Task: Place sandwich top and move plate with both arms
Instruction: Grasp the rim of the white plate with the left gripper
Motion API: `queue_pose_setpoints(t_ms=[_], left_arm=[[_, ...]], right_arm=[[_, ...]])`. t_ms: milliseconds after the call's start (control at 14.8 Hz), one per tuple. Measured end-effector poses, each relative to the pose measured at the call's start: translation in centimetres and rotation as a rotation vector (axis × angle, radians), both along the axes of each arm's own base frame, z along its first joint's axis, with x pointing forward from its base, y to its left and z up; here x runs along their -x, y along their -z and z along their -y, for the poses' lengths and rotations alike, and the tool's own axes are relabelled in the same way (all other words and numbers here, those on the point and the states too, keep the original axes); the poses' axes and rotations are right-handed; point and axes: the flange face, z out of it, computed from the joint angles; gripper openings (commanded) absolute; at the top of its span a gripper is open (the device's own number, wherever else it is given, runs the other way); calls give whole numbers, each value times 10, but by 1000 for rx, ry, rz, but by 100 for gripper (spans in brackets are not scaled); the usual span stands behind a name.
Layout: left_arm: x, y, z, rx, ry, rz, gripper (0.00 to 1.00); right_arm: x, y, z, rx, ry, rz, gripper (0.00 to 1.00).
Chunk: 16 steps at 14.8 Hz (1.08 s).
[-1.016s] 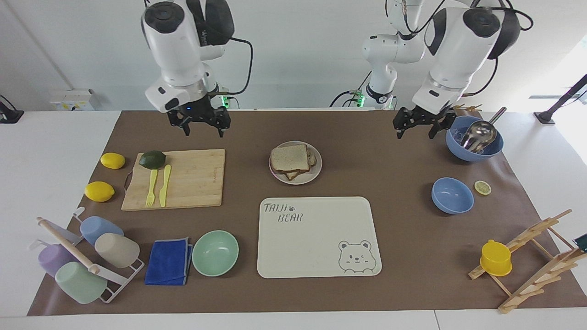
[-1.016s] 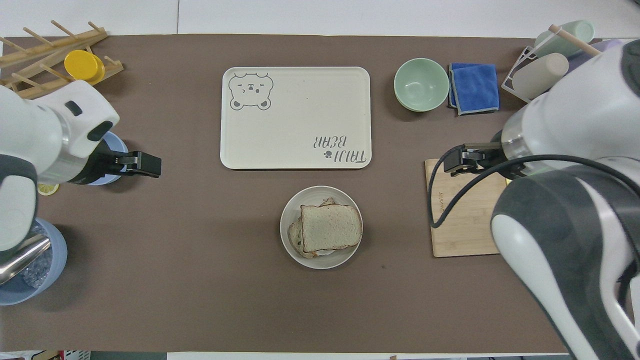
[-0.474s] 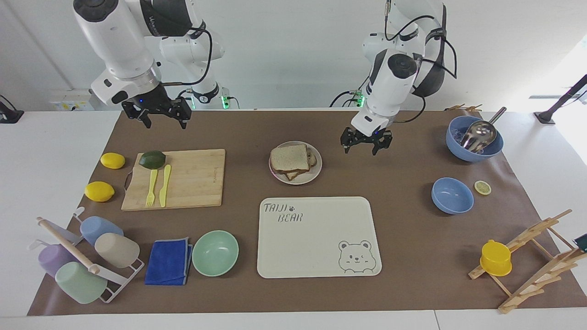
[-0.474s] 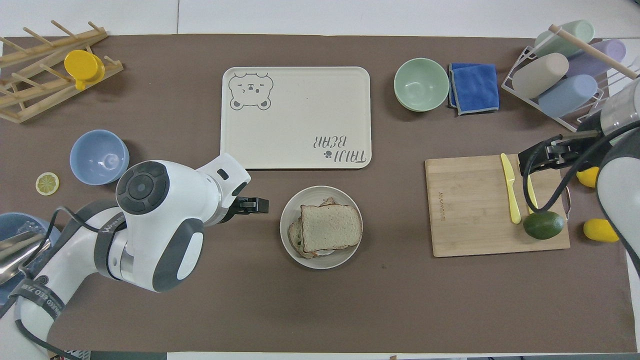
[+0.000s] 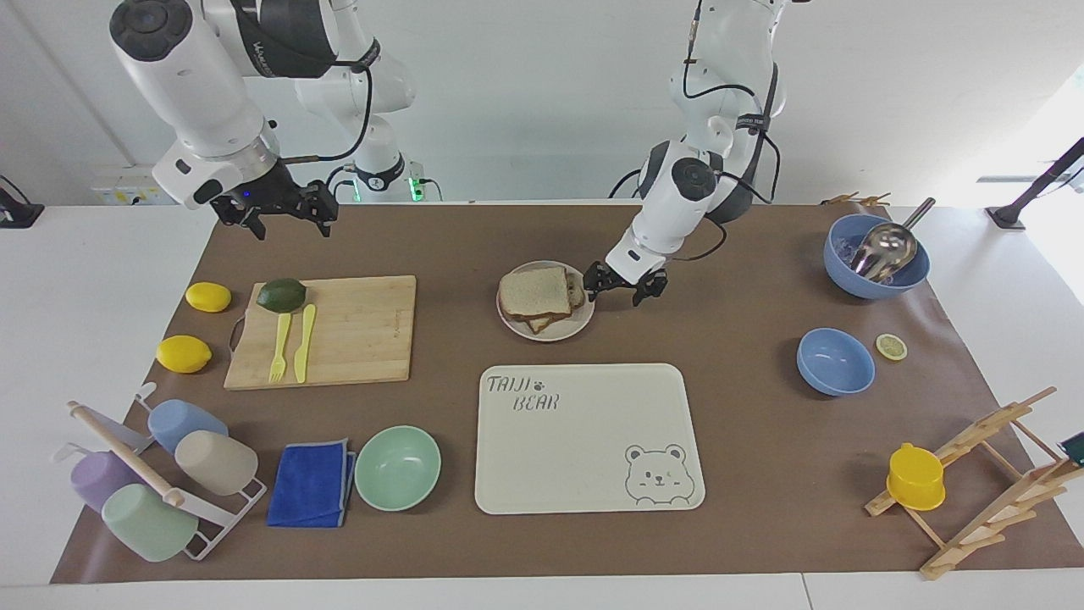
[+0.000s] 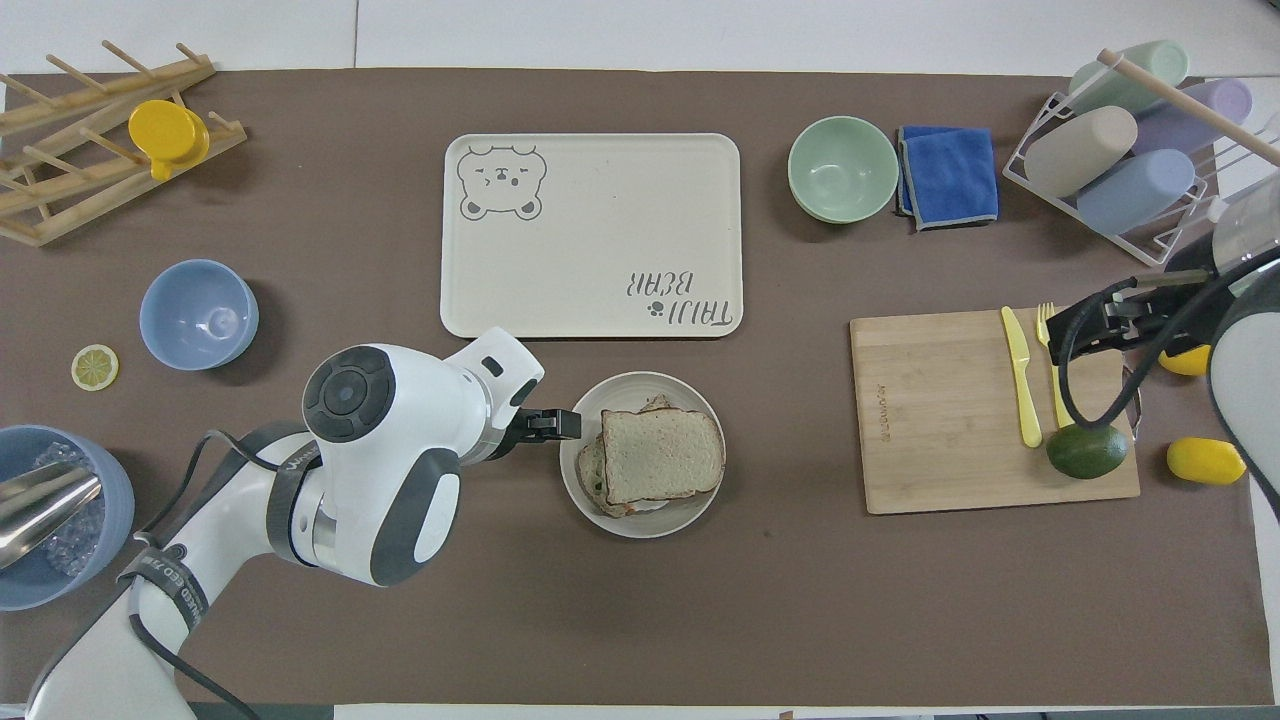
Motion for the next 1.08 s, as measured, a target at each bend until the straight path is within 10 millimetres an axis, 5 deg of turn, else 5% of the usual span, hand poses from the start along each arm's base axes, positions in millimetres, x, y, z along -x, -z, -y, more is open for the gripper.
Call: queue_pose_setpoints(t_ms=[1083], left_arm=[[20, 20, 15, 42, 37, -55, 54]], right_arm=[[-3, -5, 37, -6, 33, 32, 100]])
